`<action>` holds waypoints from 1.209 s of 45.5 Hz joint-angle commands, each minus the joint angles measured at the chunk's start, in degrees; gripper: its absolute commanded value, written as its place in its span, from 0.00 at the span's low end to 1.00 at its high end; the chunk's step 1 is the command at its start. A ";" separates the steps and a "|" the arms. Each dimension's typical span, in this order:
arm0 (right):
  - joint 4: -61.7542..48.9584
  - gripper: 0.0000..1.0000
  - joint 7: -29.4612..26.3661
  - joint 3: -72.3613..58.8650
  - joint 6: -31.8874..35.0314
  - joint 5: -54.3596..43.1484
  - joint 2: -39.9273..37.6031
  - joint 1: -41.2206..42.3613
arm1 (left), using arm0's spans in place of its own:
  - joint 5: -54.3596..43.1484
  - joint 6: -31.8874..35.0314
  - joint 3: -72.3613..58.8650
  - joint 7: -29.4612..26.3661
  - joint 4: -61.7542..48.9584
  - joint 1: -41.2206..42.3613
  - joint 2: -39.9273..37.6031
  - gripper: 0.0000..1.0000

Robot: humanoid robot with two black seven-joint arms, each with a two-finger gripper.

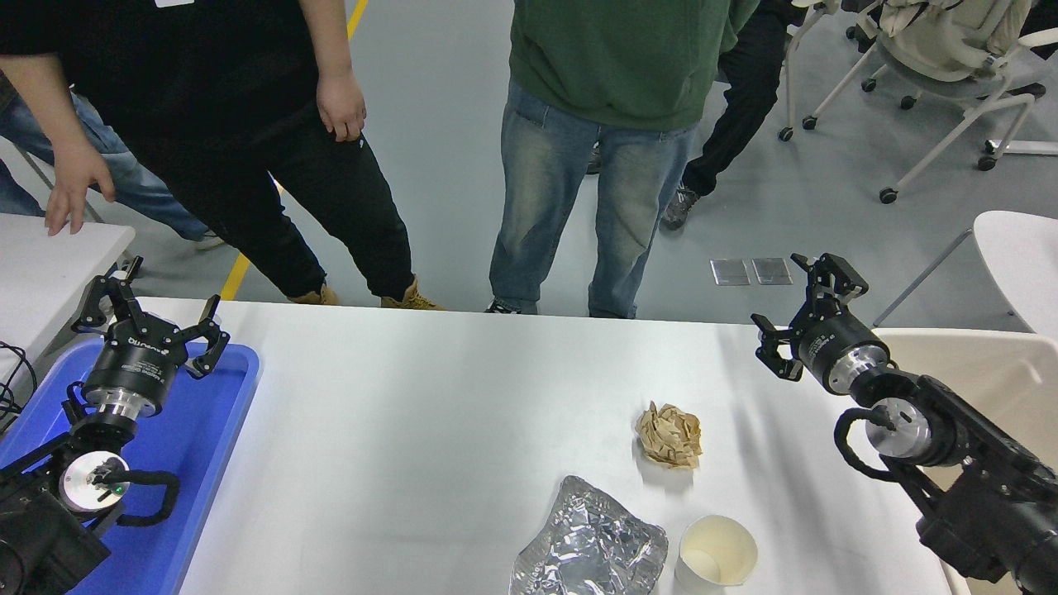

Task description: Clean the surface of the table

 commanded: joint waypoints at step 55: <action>-0.45 1.00 0.00 -1.67 0.17 0.08 -2.75 0.57 | -0.09 0.00 0.00 0.00 0.02 0.09 0.04 1.00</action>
